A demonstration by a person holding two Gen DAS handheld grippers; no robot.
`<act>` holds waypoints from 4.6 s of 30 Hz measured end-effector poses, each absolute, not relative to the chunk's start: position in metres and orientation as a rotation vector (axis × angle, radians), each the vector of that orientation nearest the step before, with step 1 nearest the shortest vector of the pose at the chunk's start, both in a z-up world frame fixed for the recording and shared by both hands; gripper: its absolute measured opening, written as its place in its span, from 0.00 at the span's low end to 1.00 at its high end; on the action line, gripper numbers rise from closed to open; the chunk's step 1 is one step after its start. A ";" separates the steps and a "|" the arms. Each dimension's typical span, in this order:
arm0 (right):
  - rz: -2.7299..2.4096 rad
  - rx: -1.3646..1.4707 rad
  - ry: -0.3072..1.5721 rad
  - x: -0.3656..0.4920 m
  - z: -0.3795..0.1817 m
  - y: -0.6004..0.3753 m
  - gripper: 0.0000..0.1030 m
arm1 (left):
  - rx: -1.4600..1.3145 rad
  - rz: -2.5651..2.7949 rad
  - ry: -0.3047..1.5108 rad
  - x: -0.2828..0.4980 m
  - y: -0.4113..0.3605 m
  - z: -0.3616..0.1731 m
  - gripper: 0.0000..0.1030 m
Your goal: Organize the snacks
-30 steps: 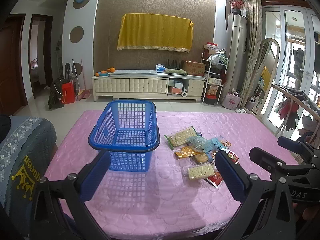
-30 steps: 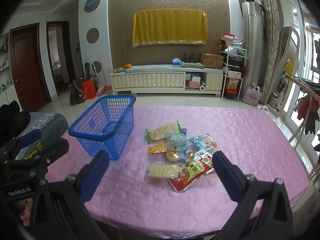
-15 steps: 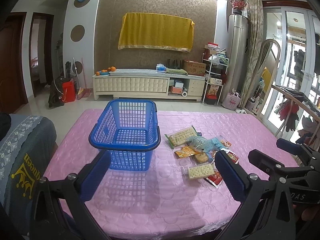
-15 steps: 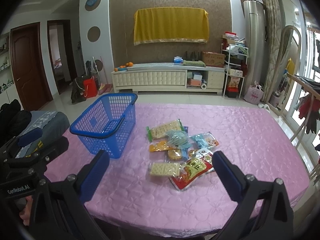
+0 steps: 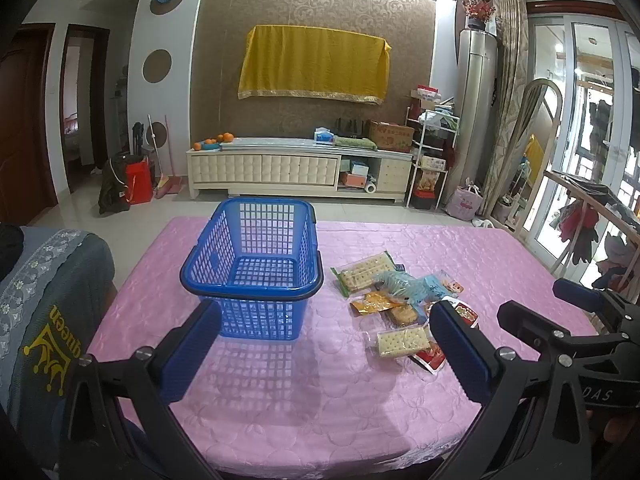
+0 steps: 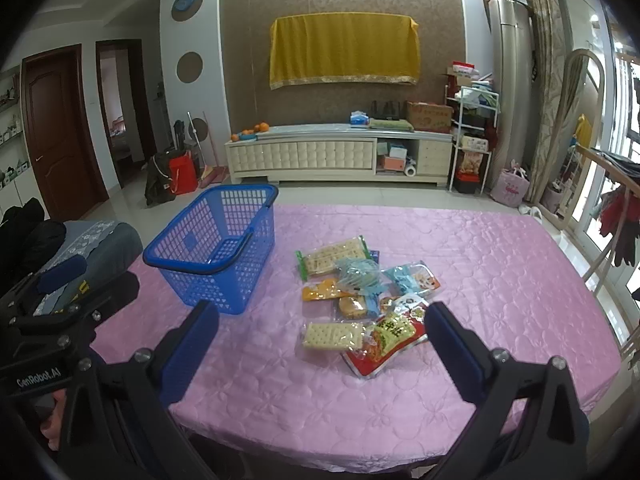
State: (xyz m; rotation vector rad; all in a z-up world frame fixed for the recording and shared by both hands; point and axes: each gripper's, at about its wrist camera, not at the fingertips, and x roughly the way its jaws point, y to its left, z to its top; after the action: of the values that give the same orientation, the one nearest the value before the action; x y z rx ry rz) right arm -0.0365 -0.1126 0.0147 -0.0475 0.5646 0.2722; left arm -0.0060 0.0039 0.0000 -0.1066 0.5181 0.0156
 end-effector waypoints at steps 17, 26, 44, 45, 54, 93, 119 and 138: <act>0.251 -0.022 0.543 -0.023 0.035 -0.134 1.00 | -0.051 -0.059 0.514 0.018 -0.021 0.018 1.00; 0.196 0.031 0.603 0.015 0.036 -0.174 1.00 | 0.024 -0.153 0.534 0.059 -0.052 0.022 1.00; 0.071 0.076 0.796 0.061 -0.046 -0.247 1.00 | 0.173 -0.349 0.777 0.146 -0.136 -0.063 1.00; 0.063 0.076 0.809 0.063 -0.050 -0.249 1.00 | 0.180 -0.360 0.793 0.150 -0.140 -0.068 1.00; 0.012 0.121 0.906 0.086 -0.093 -0.275 1.00 | 0.273 -0.535 0.940 0.194 -0.180 -0.121 1.00; 0.074 0.175 0.948 0.101 -0.092 -0.282 1.00 | 0.262 -0.592 0.993 0.201 -0.173 -0.097 0.40; 0.404 0.176 1.171 0.185 -0.150 -0.190 0.52 | 0.140 -0.380 1.006 0.205 -0.099 -0.118 0.39; 0.504 0.158 0.993 0.141 -0.080 -0.175 0.08 | 0.084 -0.366 0.889 0.171 -0.075 -0.071 0.39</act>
State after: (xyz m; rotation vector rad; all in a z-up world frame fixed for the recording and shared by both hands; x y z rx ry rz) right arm 0.1407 -0.1748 -0.0797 0.1583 0.9930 0.5039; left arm 0.1711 -0.0752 -0.0707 0.0841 0.8891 -0.3662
